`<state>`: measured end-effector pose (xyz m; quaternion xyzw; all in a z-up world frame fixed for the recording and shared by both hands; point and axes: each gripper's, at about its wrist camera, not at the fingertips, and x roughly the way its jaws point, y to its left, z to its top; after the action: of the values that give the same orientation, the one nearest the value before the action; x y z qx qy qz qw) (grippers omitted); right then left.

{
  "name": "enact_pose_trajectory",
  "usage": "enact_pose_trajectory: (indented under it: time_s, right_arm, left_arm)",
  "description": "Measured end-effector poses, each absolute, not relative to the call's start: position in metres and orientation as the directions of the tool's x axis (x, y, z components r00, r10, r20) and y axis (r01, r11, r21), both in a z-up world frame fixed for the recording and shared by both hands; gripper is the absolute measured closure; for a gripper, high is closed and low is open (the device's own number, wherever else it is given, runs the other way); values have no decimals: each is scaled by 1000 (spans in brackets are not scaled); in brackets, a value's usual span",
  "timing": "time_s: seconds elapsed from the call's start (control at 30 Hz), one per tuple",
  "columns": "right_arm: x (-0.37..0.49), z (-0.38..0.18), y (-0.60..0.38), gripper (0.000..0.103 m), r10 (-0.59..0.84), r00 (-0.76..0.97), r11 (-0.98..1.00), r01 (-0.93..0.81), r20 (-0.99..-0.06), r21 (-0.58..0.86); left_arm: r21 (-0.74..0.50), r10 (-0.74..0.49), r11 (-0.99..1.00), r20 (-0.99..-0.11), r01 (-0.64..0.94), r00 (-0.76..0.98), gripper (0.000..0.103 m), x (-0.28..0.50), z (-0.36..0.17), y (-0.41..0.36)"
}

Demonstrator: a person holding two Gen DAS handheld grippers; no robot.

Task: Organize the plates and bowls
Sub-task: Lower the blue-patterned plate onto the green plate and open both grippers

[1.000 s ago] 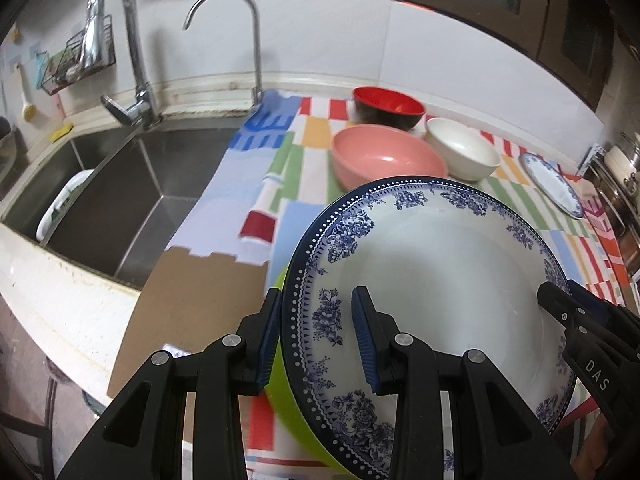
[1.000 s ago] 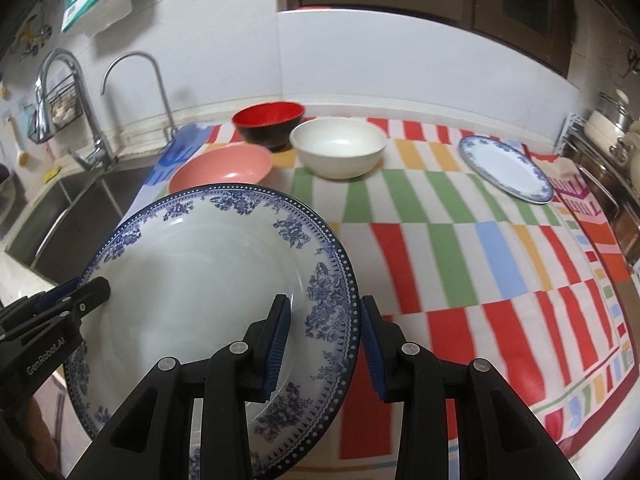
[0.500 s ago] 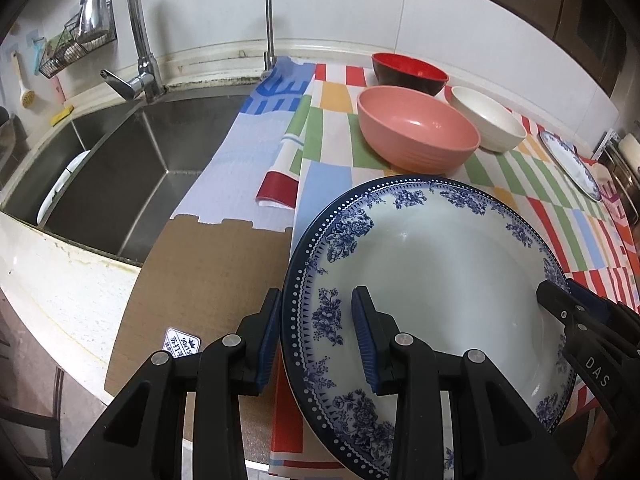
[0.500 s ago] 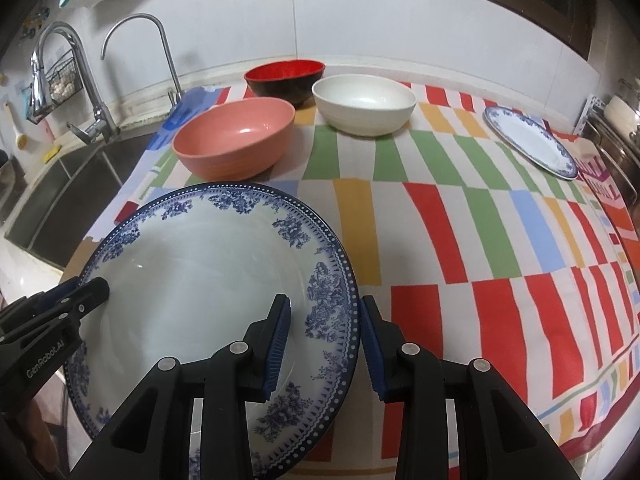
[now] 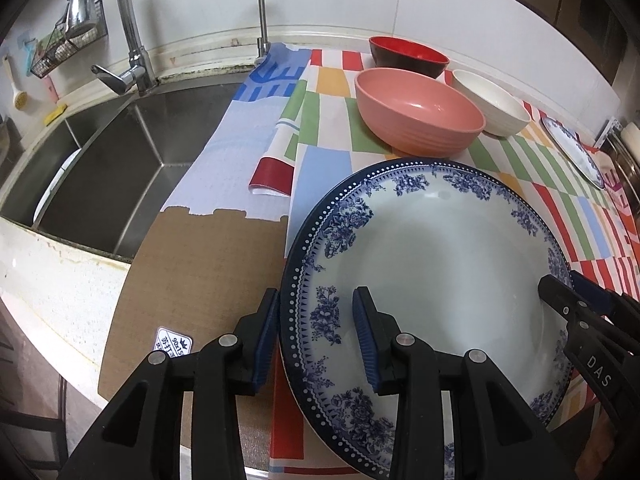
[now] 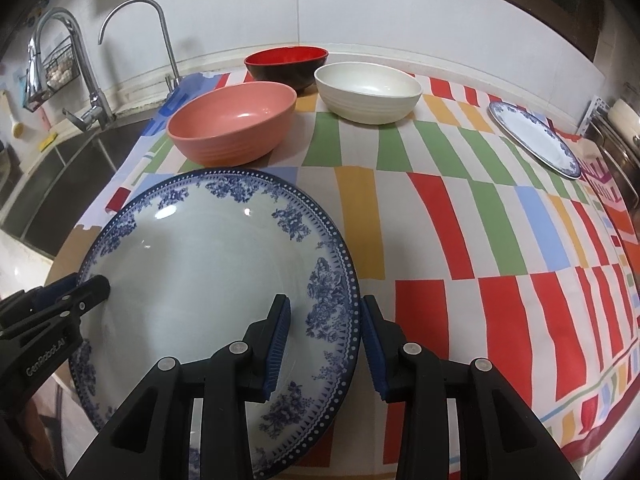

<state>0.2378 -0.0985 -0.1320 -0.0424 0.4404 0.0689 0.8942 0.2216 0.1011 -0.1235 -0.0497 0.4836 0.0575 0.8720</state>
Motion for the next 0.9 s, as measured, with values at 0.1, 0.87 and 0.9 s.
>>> enact_pose_trajectory:
  time_s: [0.1, 0.87, 0.9]
  right_arm:
    - [238, -132, -100, 64, 94, 599, 987, -162, -795, -6]
    - [231, -70, -153, 47, 23, 732, 1000, -25, -681, 6]
    - [233, -66, -159, 45, 16, 736, 1000, -13, -677, 9]
  left_arm:
    - [-21, 58, 990, -847, -141, 529, 61, 222, -124, 101]
    - [-36, -69, 997, -673, 61, 736, 18, 246, -43, 43]
    - [-35, -82, 996, -663, 78, 744, 18, 250, -39, 35]
